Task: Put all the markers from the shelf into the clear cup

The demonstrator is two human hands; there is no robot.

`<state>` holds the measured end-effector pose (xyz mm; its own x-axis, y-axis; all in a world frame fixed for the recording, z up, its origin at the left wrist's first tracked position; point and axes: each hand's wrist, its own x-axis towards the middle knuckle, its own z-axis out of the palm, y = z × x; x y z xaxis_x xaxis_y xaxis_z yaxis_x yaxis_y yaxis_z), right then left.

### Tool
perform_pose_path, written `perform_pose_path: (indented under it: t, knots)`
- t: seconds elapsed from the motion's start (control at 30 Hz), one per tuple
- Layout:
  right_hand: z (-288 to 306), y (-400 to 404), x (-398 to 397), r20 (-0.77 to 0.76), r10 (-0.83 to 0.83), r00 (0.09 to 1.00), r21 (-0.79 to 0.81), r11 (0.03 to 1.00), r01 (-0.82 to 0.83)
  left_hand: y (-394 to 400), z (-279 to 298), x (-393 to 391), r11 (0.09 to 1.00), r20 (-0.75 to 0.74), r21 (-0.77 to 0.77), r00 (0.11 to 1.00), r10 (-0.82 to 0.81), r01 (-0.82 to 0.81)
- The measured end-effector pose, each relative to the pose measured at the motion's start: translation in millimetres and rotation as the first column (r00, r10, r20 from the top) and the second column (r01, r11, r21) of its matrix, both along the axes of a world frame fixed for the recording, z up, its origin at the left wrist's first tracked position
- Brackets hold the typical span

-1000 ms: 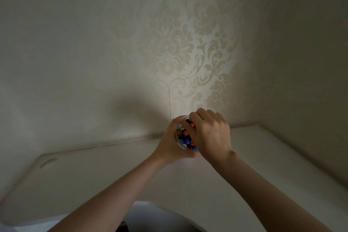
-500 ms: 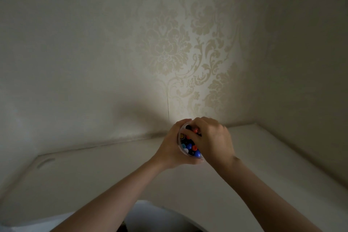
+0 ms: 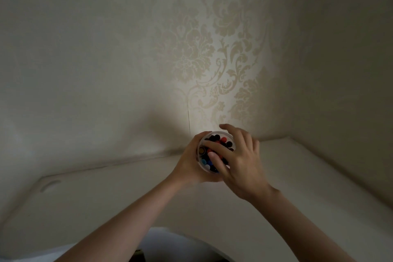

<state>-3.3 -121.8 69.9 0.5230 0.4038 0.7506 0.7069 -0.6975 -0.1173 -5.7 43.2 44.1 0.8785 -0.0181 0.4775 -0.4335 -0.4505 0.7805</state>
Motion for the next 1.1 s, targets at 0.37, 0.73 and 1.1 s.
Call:
perform_pose_path:
  t: [0.37, 0.73, 1.1]
  knots:
    - [-32, -52, 10, -0.575, 0.437, 0.692, 0.421, 0.883, -0.209, 0, 5, -4, 0.989, -0.125, -0.144, 0.991, -0.041, 0.023]
    - [-63, -104, 7, -0.618, 0.417, 0.667, 0.524, 0.850, -0.045, -66, 17, 1, 0.950, -0.397, -0.271, 0.880, -0.259, 0.157]
    - [-70, -117, 4, -0.637, 0.425, 0.643, 0.549, 0.836, -0.010, -52, -15, 6, 0.977, -0.417, -0.142, 0.886, -0.203, 0.157]
